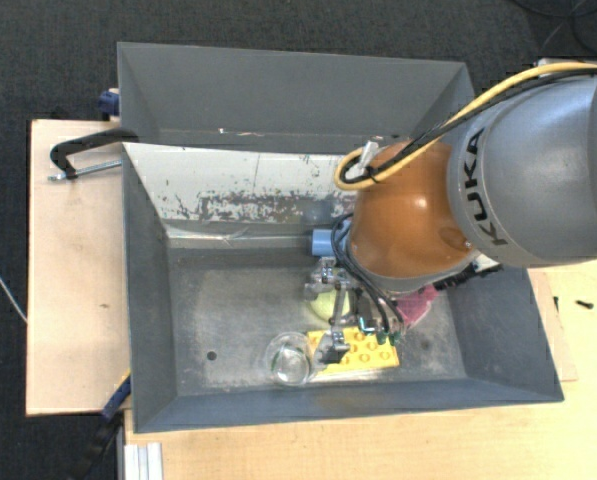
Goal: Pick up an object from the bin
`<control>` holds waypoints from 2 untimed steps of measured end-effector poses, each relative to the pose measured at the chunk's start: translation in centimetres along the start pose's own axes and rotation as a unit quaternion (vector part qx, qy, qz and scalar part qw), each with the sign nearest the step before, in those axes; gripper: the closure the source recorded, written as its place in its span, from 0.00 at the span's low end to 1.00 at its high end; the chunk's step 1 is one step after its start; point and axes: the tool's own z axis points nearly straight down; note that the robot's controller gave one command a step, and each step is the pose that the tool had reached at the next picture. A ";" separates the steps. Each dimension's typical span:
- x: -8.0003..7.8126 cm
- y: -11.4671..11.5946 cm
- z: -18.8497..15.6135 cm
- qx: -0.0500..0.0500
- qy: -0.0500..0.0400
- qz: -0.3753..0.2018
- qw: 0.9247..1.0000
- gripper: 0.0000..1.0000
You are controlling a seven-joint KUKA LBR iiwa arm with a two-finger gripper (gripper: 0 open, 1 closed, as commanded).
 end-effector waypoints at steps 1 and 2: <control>-0.2 0.0 -0.4 -0.001 -0.004 0.001 1.000 0.00; -0.4 -7.8 4.9 -0.001 -0.005 0.031 0.999 0.00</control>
Offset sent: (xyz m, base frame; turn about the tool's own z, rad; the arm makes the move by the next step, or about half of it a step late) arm 0.0025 -0.1109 -0.0707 0.0927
